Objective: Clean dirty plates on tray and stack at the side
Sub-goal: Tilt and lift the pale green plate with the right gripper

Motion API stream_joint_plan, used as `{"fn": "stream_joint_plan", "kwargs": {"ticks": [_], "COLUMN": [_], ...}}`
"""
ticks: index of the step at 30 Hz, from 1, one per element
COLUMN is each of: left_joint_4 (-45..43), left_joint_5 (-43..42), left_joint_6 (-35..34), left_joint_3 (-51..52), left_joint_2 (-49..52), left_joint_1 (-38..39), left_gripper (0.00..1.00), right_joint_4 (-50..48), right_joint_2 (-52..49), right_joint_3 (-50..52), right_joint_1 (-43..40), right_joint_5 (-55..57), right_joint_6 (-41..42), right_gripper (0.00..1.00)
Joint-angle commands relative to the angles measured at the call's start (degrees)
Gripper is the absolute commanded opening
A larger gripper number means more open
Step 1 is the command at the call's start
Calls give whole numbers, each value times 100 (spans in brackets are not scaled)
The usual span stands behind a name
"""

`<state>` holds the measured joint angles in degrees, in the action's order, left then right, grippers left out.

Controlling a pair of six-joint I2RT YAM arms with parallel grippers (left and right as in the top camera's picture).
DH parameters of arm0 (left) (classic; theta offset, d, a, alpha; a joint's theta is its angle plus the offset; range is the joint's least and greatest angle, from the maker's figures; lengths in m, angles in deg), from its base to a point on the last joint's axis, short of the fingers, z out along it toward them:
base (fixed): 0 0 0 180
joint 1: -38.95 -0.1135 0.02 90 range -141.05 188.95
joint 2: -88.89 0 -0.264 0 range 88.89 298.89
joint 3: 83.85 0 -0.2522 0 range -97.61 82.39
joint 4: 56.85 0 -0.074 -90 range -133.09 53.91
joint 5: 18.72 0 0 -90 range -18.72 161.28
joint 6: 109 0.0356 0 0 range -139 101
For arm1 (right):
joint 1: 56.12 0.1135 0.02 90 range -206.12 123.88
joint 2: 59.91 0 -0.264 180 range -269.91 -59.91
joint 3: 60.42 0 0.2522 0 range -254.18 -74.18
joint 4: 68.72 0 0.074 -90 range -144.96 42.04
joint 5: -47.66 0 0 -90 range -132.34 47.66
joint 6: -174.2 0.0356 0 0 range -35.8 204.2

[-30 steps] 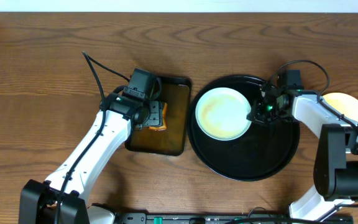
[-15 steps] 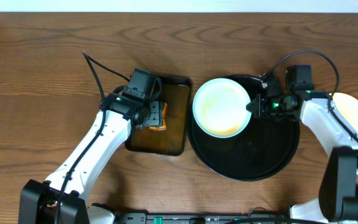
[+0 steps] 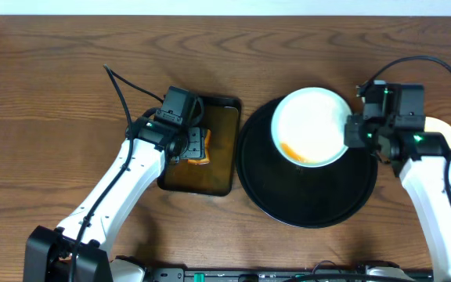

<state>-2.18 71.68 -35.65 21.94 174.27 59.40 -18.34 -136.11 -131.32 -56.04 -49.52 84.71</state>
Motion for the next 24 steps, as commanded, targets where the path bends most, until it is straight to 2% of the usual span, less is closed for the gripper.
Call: {"fn": "stream_joint_plan", "kwargs": {"ticks": [1, 17, 24], "left_joint_4": [17, -2, -2], "left_joint_5": [70, 70, 70], "left_joint_6": [9, 11, 9], "left_joint_3": [22, 22, 22], "left_joint_2": [-42, -42, -42], "left_joint_1": [-13, -13, -13], "left_gripper": [69, 69, 69], "right_joint_4": [149, 326, 153], "right_joint_2": [310, 433, 431], "right_joint_3": [15, 15, 15], "right_joint_1": [-42, 170, 798], "right_joint_5": [1172, 3915, 5335], "right_joint_6": [-81, -155, -1207], "right_gripper": [1, 1, 1]}}
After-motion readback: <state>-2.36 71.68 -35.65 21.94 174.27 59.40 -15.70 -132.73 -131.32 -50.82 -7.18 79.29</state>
